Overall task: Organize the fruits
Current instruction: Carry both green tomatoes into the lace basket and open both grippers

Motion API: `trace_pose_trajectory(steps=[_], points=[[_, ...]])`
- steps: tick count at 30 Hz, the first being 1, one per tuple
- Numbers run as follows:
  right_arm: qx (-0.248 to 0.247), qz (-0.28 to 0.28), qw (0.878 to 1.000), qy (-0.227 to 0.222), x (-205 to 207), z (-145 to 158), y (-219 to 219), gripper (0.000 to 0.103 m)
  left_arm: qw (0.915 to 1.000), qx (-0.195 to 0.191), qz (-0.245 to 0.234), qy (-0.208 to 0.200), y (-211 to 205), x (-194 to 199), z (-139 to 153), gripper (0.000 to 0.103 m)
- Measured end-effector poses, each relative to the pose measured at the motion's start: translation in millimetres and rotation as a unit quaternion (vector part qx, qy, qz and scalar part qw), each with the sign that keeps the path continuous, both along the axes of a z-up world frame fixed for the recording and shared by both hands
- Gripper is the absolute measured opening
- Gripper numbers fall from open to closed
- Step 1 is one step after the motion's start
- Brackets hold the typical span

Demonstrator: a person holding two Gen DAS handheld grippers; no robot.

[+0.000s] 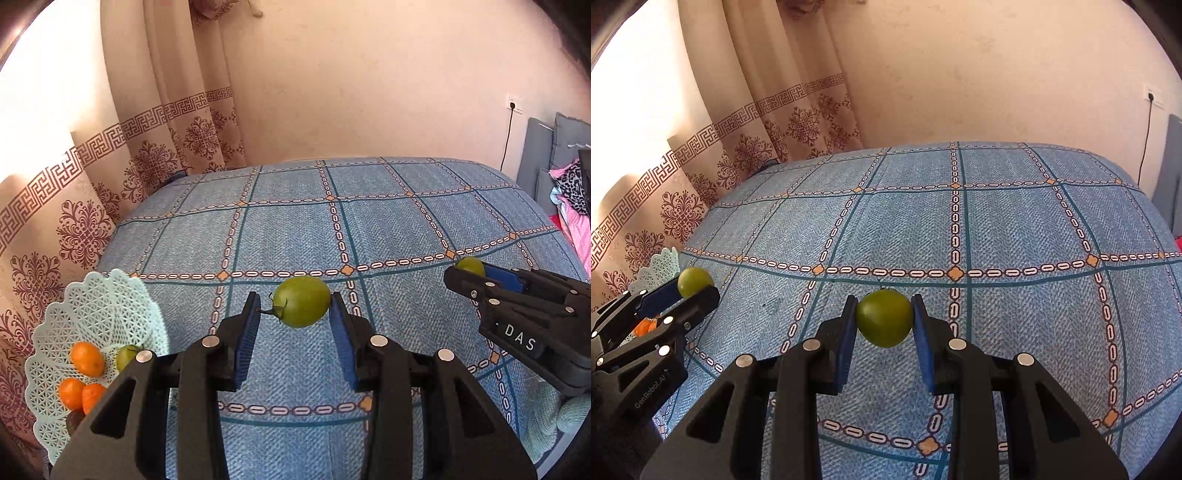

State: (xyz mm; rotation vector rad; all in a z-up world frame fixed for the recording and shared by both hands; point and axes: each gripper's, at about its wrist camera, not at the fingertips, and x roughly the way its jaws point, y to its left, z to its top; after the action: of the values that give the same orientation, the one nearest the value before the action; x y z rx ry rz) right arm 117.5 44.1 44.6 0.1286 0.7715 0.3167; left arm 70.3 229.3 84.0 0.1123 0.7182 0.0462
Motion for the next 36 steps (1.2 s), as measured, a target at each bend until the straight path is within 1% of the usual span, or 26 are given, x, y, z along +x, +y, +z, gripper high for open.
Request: trace_pose_trajectory(steps=[3,8,18,21,28,33,36], points=[[0.006,0.013,1.000,-0.001,-5.2,3.7,9.9,0.029,0.9998,-0.001,0.015,-0.009,12.1,-11.6,8.3,0.039],[0.004,0.043,0.999,-0.020,-22.0,14.9,28.2,0.029,0.9990,-0.010,0.037,-0.023,31.6,-30.7,19.2,0.039],[-0.010,0.108,0.993,-0.047,-52.9,35.5,76.8,0.029,0.9962,-0.019,0.077,-0.037,73.1,-62.1,30.1,0.040],[-0.010,0.123,0.991,-0.049,-60.6,40.7,88.9,0.029,0.9947,-0.022,0.092,-0.039,88.4,-73.6,30.2,0.040],[0.011,0.153,0.987,-0.049,-75.2,50.6,119.9,0.029,0.9901,-0.030,0.132,-0.037,129.6,-99.4,26.8,0.040],[0.017,0.170,0.984,-0.048,-81.0,51.7,147.6,0.029,0.9872,-0.033,0.151,-0.038,153.0,-111.4,25.5,0.040],[0.019,0.178,0.983,-0.044,-83.6,50.0,162.6,0.029,0.9856,-0.041,0.160,-0.035,165.4,-114.9,22.8,0.040]])
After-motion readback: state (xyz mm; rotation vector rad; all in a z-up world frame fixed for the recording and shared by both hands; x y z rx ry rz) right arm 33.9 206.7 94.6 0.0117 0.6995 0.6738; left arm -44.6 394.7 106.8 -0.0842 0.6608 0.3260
